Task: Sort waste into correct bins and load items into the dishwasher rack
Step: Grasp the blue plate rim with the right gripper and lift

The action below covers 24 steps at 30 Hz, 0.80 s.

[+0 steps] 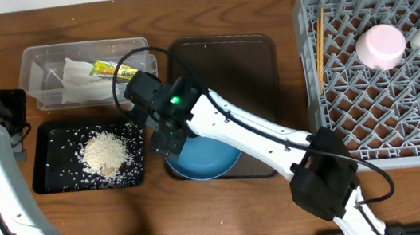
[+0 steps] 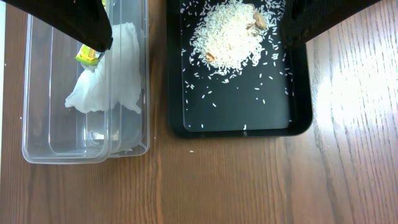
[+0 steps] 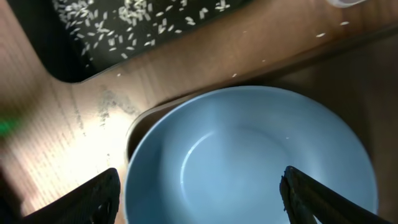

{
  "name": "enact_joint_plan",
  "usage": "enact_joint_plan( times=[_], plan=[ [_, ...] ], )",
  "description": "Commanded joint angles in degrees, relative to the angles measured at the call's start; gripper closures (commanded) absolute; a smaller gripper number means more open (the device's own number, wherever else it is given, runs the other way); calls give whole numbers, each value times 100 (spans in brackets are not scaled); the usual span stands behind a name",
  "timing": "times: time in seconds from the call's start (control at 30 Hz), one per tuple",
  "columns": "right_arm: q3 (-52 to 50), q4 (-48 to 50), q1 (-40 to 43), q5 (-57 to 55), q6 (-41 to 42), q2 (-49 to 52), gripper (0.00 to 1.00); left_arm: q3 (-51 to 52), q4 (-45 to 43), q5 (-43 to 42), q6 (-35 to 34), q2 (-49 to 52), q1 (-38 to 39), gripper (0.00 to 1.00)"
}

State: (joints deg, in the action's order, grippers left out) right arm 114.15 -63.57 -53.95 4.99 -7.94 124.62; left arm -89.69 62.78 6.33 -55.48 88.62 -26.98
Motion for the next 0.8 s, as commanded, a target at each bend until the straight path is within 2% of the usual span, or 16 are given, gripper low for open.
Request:
enact_joint_plan(
  times=[0.0, 0.2, 0.33, 0.63, 0.77],
  plan=[
    [-83, -90, -105, 179, -74, 179, 20, -15, 15, 33, 13, 22, -26, 11],
    [-431, -66, -271, 223, -94, 264, 22, -15, 17, 33, 13, 22, -26, 11],
    [-682, -72, -426, 136, -221, 302, 32, -15, 17, 33, 13, 22, -26, 11],
    [-782, -221, -682, -289, -243, 302, 35, -15, 15, 33, 13, 22, -26, 11],
    [-957, -140, -684, -289, -243, 302, 39, -15, 15, 33, 13, 22, -26, 11]
  ],
)
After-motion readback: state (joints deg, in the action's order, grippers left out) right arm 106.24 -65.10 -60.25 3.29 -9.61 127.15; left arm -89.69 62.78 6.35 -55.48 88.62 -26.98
